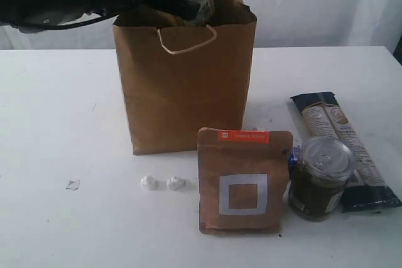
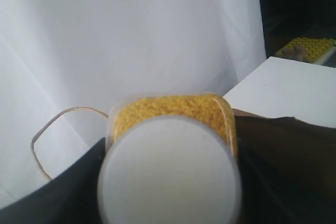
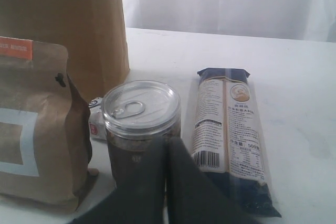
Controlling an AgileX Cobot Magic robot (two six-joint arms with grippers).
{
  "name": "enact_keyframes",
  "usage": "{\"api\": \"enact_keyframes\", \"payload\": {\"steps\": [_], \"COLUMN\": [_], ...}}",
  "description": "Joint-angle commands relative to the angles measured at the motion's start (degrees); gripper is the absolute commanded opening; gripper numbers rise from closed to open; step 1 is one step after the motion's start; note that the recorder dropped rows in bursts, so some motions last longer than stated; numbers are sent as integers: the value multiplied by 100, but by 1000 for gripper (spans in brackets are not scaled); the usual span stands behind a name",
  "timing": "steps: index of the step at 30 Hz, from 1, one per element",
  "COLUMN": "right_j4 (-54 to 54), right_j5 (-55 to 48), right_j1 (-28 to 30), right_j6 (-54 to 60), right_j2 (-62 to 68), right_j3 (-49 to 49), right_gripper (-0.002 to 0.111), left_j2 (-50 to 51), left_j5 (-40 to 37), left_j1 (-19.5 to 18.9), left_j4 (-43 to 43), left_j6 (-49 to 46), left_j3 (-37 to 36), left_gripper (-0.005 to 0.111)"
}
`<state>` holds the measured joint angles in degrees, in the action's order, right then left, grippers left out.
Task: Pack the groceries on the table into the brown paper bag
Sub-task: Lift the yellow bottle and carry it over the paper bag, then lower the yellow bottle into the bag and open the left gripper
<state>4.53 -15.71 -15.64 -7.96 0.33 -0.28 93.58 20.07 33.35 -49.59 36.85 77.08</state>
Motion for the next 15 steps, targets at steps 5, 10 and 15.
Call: {"api": "enact_keyframes", "payload": {"steps": [5,10,15], "right_j4": [1,1,1], "right_j5": [65,54,54], "right_j1": [25,25,25], "right_j6": [-14,-14,-14], "right_j2": [-33,-33,-33], "right_j3": [28,28,28], "right_gripper": [0,0,0], "left_j2": [-157,-157,-157], "left_j5": [1076,1428,1706], "left_j1": [-454,-630,-822], "left_j4": [-1876,-2814,-3707], "left_j6": [1888,2667,3258], "left_j3": [89,89,99], "left_gripper": [0,0,0]}}
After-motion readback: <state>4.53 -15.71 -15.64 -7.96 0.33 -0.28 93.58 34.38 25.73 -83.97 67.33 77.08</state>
